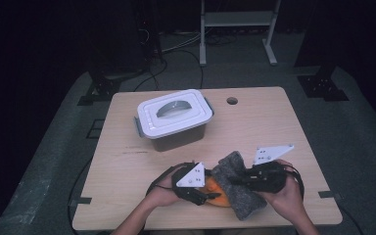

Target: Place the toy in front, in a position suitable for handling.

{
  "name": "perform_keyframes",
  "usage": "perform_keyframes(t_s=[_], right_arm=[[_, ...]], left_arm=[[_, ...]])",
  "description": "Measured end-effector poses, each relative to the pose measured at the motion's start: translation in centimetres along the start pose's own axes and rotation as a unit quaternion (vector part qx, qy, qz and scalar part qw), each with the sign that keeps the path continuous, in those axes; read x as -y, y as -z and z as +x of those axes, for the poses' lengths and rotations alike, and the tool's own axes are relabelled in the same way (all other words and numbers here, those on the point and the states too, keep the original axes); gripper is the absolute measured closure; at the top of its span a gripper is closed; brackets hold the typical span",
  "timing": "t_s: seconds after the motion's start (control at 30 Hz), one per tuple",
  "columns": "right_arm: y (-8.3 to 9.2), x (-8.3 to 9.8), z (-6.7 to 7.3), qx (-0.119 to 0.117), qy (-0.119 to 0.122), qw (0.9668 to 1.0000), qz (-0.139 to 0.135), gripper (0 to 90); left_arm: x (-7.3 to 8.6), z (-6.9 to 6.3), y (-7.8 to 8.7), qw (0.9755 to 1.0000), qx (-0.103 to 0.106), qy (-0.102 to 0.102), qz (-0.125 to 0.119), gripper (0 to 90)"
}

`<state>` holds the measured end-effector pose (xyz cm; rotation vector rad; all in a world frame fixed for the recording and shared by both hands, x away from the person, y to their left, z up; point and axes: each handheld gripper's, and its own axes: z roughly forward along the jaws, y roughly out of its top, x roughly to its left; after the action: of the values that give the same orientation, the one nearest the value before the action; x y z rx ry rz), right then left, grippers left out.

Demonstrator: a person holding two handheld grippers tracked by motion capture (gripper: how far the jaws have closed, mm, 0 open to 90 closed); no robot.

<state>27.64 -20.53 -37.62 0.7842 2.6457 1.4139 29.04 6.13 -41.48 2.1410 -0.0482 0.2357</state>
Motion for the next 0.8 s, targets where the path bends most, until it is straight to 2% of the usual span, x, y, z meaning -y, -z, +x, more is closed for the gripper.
perform_keyframes(t_s=[0.03,0.07,0.13,0.2,0.27,0.3,0.4,0.43,0.5,0.63,0.7,0.73,0.8], right_arm=[[0.3,0.8,-0.9,0.005,-0.016,0.9999,0.004,76.5],[0.3,0.8,-0.9,0.005,-0.016,0.9999,0.004,76.5],[0.3,1.4,-1.4,0.002,-0.031,0.9995,0.005,76.5],[0.2,1.7,-1.6,-0.006,-0.039,0.9992,0.001,76.5],[0.0,1.4,-1.1,-0.005,-0.033,0.9994,0.005,76.5],[-0.3,0.9,-0.5,-0.016,-0.023,0.9996,0.002,76.4],[-0.7,0.6,0.0,-0.015,-0.013,0.9998,0.005,76.4],[-0.8,0.5,0.1,-0.015,-0.012,0.9998,0.006,76.4],[-0.7,0.8,-0.3,-0.021,-0.019,0.9996,0.000,76.5],[-0.5,1.5,-1.1,-0.026,-0.036,0.9990,-0.003,76.6],[-0.5,1.7,-1.3,-0.028,-0.042,0.9987,-0.003,76.5],[-0.5,2.4,-1.9,-0.032,-0.055,0.9980,0.000,76.5],[-0.5,2.6,-2.1,-0.032,-0.059,0.9977,0.000,76.6]], left_arm=[[0.3,0.3,0.1,1.0000,0.002,0.007,-0.001,37.5],[0.5,0.4,0.3,0.9999,0.004,0.010,0.000,37.5],[0.7,0.7,0.4,0.9996,0.009,0.025,-0.002,36.0],[0.4,0.7,0.2,0.9994,0.008,0.035,0.004,28.5],[0.0,0.6,0.0,0.9989,0.003,0.046,0.008,18.6],[-0.1,0.5,-0.1,0.9988,0.002,0.048,0.008,17.5],[-0.1,0.3,-0.2,0.9992,-0.001,0.037,0.016,18.7],[0.1,0.3,0.1,0.9995,-0.003,0.027,0.015,28.3],[0.2,0.4,0.2,0.9994,0.001,0.030,0.015,32.5],[0.6,0.8,0.4,0.9993,0.007,0.030,0.020,34.2],[1.1,1.1,0.8,0.9991,0.012,0.036,0.018,34.3],[1.4,1.3,1.0,0.9990,0.014,0.038,0.018,34.4],[1.7,1.6,1.2,0.9986,0.018,0.047,0.018,34.4]])
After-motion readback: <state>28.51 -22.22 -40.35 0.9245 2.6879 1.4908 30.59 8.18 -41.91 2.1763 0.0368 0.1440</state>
